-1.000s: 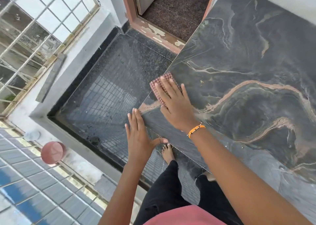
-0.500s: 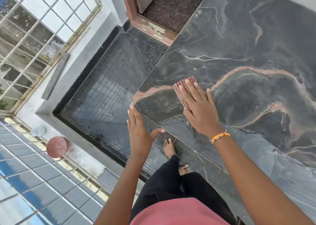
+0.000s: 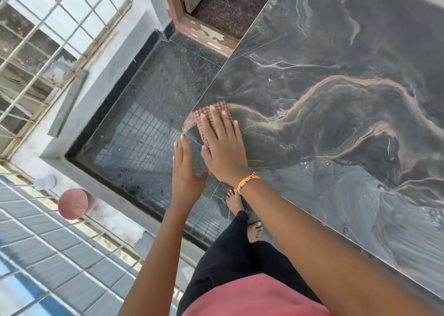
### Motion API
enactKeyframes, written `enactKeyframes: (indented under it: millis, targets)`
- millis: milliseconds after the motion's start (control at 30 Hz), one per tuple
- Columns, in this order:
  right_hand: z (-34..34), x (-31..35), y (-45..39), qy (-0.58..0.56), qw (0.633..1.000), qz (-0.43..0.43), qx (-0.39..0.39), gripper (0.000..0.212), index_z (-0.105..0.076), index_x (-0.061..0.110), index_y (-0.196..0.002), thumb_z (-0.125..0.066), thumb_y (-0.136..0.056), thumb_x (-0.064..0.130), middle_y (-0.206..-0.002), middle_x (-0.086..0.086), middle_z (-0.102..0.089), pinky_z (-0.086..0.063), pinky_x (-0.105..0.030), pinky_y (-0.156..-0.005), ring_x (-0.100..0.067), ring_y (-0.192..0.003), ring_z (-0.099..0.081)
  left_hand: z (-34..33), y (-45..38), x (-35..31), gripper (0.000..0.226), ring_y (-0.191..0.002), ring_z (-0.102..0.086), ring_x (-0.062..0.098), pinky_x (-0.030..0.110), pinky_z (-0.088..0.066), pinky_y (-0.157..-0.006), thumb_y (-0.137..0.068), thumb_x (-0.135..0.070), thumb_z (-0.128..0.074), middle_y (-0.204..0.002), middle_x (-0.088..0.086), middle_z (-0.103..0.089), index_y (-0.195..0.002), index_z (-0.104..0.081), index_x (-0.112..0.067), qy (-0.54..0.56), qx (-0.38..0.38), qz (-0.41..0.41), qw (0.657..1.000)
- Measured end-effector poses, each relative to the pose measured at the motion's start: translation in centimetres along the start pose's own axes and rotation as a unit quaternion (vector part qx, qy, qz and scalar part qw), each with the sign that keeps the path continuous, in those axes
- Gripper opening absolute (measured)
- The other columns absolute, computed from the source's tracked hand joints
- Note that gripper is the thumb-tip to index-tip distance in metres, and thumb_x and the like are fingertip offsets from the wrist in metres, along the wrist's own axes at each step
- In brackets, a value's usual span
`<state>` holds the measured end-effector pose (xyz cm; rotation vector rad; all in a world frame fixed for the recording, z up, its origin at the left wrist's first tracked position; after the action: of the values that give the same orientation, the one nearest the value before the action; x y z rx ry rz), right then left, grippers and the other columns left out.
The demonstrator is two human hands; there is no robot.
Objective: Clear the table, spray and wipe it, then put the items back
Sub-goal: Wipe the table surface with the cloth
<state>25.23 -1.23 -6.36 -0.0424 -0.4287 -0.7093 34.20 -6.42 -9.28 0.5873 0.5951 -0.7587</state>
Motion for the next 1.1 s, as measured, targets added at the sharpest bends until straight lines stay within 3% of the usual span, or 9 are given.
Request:
enactKeyframes:
  millis: [133, 267, 367, 467, 533, 633, 833, 967, 1100]
  targets:
    - [-0.9, 3.2, -1.7, 0.003, 0.997, 0.067, 0.03, 0.055, -0.025, 0.02, -0.147, -0.034, -0.095, 0.034, -0.158, -0.003, -0.015, -0.009, -0.046, -0.118, -0.026, -0.145, -0.011, -0.5, 0.9, 0.4, 0.088, -0.146, 0.005, 0.024, 0.049, -0.016, -0.117, -0.083, 0.0, -0.063, -0.158, 0.01, -0.001, -0.149, -0.005, -0.003, 0.0, -0.001, 0.002, 1.0]
    - [-0.5, 0.4, 2.2, 0.018, 0.995, 0.091, 0.039, 0.065, -0.02, 0.024, -0.148, -0.039, -0.086, 0.023, -0.158, 0.0, -0.014, -0.005, -0.044, -0.118, -0.023, -0.146, -0.01, -0.8, 2.3, -1.0, 0.091, -0.146, 0.002, 0.03, 0.048, -0.015, -0.118, -0.082, 0.003, -0.062, -0.157, 0.016, 0.002, -0.147, 0.002, -0.001, -0.075, -0.021, -0.022, 0.997]
    - [0.9, -3.9, 6.8, 0.016, 0.999, 0.021, 0.02, 0.067, -0.018, 0.025, -0.149, -0.034, -0.084, 0.025, -0.158, 0.002, -0.013, -0.004, -0.043, -0.118, -0.019, -0.146, -0.008, -1.3, 3.0, -3.7, 0.094, -0.145, 0.0, 0.032, 0.04, -0.004, -0.117, -0.082, -0.008, -0.068, -0.157, 0.017, -0.001, -0.147, -0.001, 0.0, -0.153, -0.029, -0.094, 0.983]
    - [2.3, -8.8, 12.4, 0.0, 0.998, -0.07, -0.008, 0.065, -0.018, 0.024, -0.148, -0.036, -0.086, 0.023, -0.158, 0.003, -0.01, -0.002, -0.042, -0.119, -0.015, -0.146, -0.004, -2.6, 3.2, -6.0, 0.093, -0.145, -0.009, 0.03, 0.043, -0.007, -0.115, -0.079, -0.024, -0.072, -0.156, 0.014, -0.016, -0.147, -0.013, -0.002, -0.216, -0.017, -0.154, 0.964]
    - [3.0, -11.9, 16.1, -0.007, 0.99, -0.138, -0.023, 0.066, -0.016, 0.025, -0.149, -0.035, -0.085, 0.024, -0.158, 0.005, -0.007, -0.002, -0.042, -0.119, -0.014, -0.146, -0.002, -3.3, 3.4, -6.9, 0.086, -0.143, -0.022, 0.03, 0.045, -0.011, -0.115, -0.076, -0.032, -0.072, -0.151, 0.012, -0.032, -0.144, -0.027, -0.003, -0.234, -0.021, -0.17, 0.957]
    - [3.9, -15.7, 21.3, -0.01, 0.969, -0.242, -0.057, 0.066, -0.016, 0.026, -0.149, -0.029, -0.084, 0.03, -0.158, 0.003, -0.008, -0.003, -0.044, -0.119, -0.018, -0.146, -0.004, -3.7, 3.3, -7.4, 0.078, -0.141, -0.026, 0.028, 0.042, -0.006, -0.116, -0.079, -0.045, -0.064, -0.149, 0.01, -0.036, -0.14, -0.037, -0.005, -0.242, -0.018, -0.166, 0.956]
    - [3.5, -15.0, 24.0, -0.005, 0.908, -0.397, -0.133, 0.067, -0.022, 0.01, -0.147, -0.029, -0.084, 0.029, -0.156, -0.016, -0.017, -0.011, -0.051, -0.116, -0.037, -0.143, -0.015, -2.5, 2.1, -7.5, 0.06, -0.131, -0.045, 0.022, 0.043, -0.009, -0.117, -0.079, -0.033, -0.068, -0.14, 0.007, -0.049, -0.131, -0.051, -0.009, -0.244, -0.045, -0.159, 0.956]
    - [1.7, -8.6, 16.8, -0.011, 0.96, -0.264, -0.09, 0.066, -0.02, 0.012, -0.148, -0.031, -0.084, 0.025, -0.156, -0.014, -0.017, -0.012, -0.05, -0.116, -0.035, -0.144, -0.014, -2.3, 2.1, -7.5, 0.055, -0.133, -0.043, 0.021, 0.043, -0.009, -0.118, -0.081, -0.007, -0.067, -0.14, 0.007, -0.049, -0.133, -0.049, -0.007, -0.229, -0.042, -0.165, 0.959]
    - [0.7, -3.3, 8.6, -0.032, 0.995, -0.09, -0.03, 0.062, -0.026, 0.017, -0.147, -0.038, -0.086, 0.024, -0.157, -0.007, -0.02, -0.012, -0.048, -0.117, -0.03, -0.145, -0.013, -2.2, 3.2, -7.0, 0.061, -0.138, -0.032, 0.027, 0.048, -0.015, -0.116, -0.087, 0.005, -0.051, -0.149, 0.013, -0.035, -0.143, -0.029, -0.002, -0.216, -0.048, -0.171, 0.96]
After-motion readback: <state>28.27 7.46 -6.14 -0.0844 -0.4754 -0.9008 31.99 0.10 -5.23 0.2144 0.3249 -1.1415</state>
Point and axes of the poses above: each hand's wrist, its own y-axis away from the middle knuckle, its own z-axis out of the back of the hand, x = y × z, the point moved 9 cm from there along -y, towards the middle knuckle
